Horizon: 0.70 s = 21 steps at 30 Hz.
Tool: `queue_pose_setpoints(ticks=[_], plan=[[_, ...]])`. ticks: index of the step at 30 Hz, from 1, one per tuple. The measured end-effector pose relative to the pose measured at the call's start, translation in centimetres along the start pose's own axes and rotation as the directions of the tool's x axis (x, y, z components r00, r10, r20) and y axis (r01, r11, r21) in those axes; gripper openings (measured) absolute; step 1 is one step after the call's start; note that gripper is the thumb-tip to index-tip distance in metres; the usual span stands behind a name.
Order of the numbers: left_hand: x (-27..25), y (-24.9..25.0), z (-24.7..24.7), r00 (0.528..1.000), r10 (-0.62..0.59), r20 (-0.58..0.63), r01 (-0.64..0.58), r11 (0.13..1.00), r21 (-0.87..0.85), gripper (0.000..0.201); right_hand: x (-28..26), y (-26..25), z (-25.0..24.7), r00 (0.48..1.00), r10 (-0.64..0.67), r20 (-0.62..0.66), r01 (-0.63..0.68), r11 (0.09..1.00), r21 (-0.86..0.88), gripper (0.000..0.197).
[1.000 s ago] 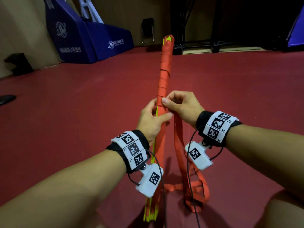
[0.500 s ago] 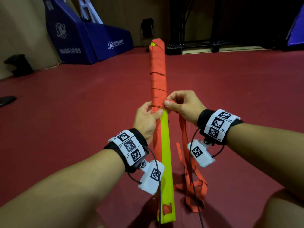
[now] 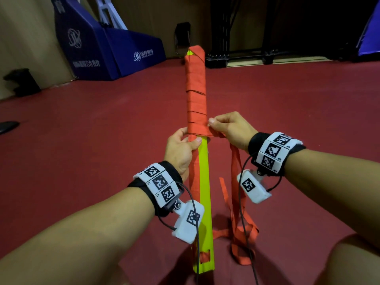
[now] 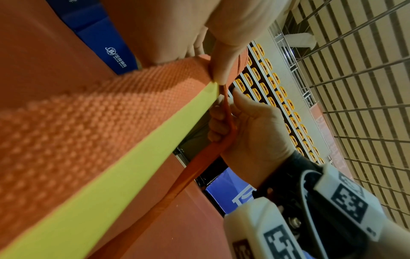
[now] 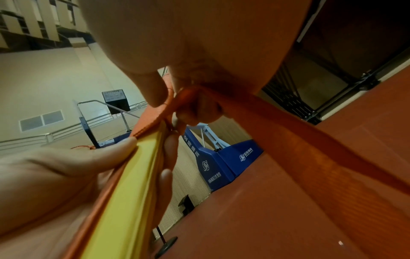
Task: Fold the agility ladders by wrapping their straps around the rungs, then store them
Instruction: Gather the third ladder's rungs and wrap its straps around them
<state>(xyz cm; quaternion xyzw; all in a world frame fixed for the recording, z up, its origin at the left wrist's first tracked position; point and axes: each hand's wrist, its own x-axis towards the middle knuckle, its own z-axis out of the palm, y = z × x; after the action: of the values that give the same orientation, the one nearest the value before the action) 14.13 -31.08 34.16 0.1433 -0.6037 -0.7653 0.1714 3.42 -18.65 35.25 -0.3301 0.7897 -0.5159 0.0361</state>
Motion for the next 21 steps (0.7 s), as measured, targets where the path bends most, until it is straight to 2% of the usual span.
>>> queue_pose_setpoints(ticks=[3, 7, 10, 16, 21], plan=[[0.07, 0.00, 0.07, 1.000, 0.009, -0.015, -0.009, 1.000, 0.016, 0.030, -0.05, -0.04, -0.25, 1.000, -0.007, 0.005, 0.007, 0.991, -0.133, 0.029], [0.34, 0.00, -0.04, 0.998, 0.044, -0.044, -0.042, 0.999, 0.035, 0.030, -0.14, -0.07, -0.19, 0.999, -0.026, 0.028, 0.031, 0.982, -0.186, 0.029], [0.56, 0.05, -0.23, 0.996, 0.060, -0.069, -0.057, 0.997, 0.046, 0.030, -0.41, -0.17, -0.14, 0.995, -0.048, 0.086, 0.060, 0.989, -0.139, 0.028], [0.65, 0.14, -0.66, 0.997, 0.063, -0.049, -0.062, 0.998, 0.032, 0.033, -0.75, -0.29, -0.02, 0.981, -0.104, 0.164, 0.093, 0.993, 0.074, 0.019], [0.76, 0.18, -0.89, 0.999, 0.048, -0.021, -0.048, 0.999, 0.008, 0.036, -0.77, -0.07, 0.15, 0.984, -0.072, 0.165, 0.060, 0.995, 0.074, 0.023]])
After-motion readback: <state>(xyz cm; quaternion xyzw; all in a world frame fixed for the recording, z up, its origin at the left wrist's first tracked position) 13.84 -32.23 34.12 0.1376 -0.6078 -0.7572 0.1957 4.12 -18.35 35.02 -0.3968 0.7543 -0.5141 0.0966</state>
